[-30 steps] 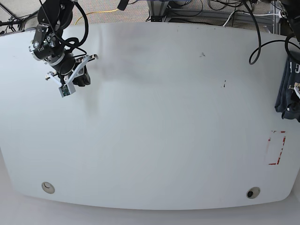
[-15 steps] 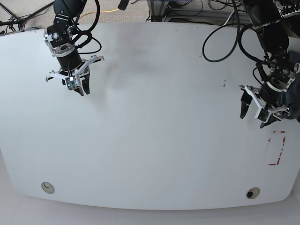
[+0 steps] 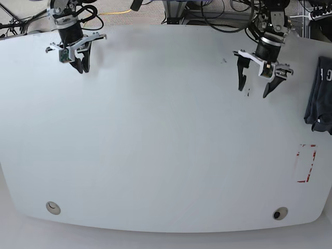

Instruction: Fold the T-shirt properly

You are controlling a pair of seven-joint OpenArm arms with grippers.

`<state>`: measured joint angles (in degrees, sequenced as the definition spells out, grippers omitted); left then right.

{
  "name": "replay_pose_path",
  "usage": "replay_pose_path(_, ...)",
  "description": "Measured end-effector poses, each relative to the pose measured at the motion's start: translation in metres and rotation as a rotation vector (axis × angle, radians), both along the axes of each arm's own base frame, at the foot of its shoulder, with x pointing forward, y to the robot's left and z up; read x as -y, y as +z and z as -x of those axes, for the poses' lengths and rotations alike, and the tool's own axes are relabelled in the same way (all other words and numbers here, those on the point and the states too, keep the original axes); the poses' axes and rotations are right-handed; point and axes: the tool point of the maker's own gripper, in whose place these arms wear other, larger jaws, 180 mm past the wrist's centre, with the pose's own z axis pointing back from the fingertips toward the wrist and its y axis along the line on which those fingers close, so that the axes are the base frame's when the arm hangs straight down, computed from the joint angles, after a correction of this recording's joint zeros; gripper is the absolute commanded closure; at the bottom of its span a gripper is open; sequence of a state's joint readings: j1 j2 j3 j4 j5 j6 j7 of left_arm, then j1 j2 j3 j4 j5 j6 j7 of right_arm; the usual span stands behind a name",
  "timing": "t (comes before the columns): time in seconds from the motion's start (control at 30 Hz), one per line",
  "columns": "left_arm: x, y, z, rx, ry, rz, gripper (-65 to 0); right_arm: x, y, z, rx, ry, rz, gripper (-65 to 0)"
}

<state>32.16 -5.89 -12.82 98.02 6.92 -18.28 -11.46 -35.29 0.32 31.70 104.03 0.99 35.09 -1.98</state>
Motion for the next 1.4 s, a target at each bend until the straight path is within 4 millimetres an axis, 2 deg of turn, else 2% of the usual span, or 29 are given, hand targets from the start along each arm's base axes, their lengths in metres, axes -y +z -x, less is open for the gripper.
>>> replay_pose_path(0.13,0.018,-0.009,0.058,-0.083,-0.002,0.031,-40.7,0.006,-0.011,0.040,-0.077,-0.062,-0.040,-8.7)
replay_pose_path(0.27,0.029,0.001,0.107,-0.146,0.014,0.064,-40.6,0.000,-0.013,0.077,-0.134,-0.075,-0.108,-8.7)
replay_pose_path(0.37,0.034,-0.008,0.153,-0.272,0.034,0.077,-40.4,0.002,-0.016,0.110,-0.195,-0.124,-0.158,-8.7)
replay_pose_path(0.47,0.033,-0.019,0.188,-0.371,0.043,0.080,-40.4,0.000,-0.021,0.137,-0.243,-0.176,-0.204,-8.7)
replay_pose_path(0.57,0.028,-0.042,0.217,-0.460,0.065,0.088,-40.4,-0.021,-0.035,0.162,-0.307,-0.162,-0.281,-8.7)
replay_pose_path(0.63,0.023,-0.073,0.242,-0.563,0.091,0.085,-40.4,-0.043,-0.057,0.182,-0.392,-0.135,-0.354,-8.7)
replay_pose_path(0.67,0.022,-0.084,0.246,-0.573,0.106,0.102,-40.4,-0.048,-0.065,0.189,-0.407,-0.145,-0.388,-8.7)
replay_pose_path(0.73,0.018,-0.120,0.265,-0.676,0.132,0.104,-40.4,-0.052,-0.088,0.206,-0.457,-0.183,-0.426,-8.7)
replay_pose_path(0.87,0.012,-0.167,0.266,-0.737,0.169,0.132,-40.4,-0.053,-0.126,0.218,-0.485,-0.201,-0.439,-8.7)
replay_pose_path(1.07,-0.005,-0.216,0.260,-0.813,0.218,0.136,-40.4,-0.060,-0.185,0.225,-0.594,-0.211,-0.464,-8.7)
replay_pose_path(1.13,-0.003,-0.237,0.269,-0.886,0.244,0.148,-40.4,-0.056,-0.203,0.235,-0.659,-0.220,-0.425,-8.7)
replay_pose_path(1.17,-0.002,-0.244,0.263,-0.897,0.247,0.155,-40.3,-0.053,-0.207,0.233,-0.662,-0.232,-0.414,-8.7)
replay_pose_path(1.27,0.002,-0.266,0.266,-0.976,0.268,0.194,-40.3,-0.044,-0.222,0.231,-0.689,-0.229,-0.357,-8.7)
replay_pose_path(1.4,-0.010,-0.282,0.261,-1.038,0.315,0.192,-40.3,-0.046,-0.237,0.220,-0.722,-0.200,-0.301,-9.2)
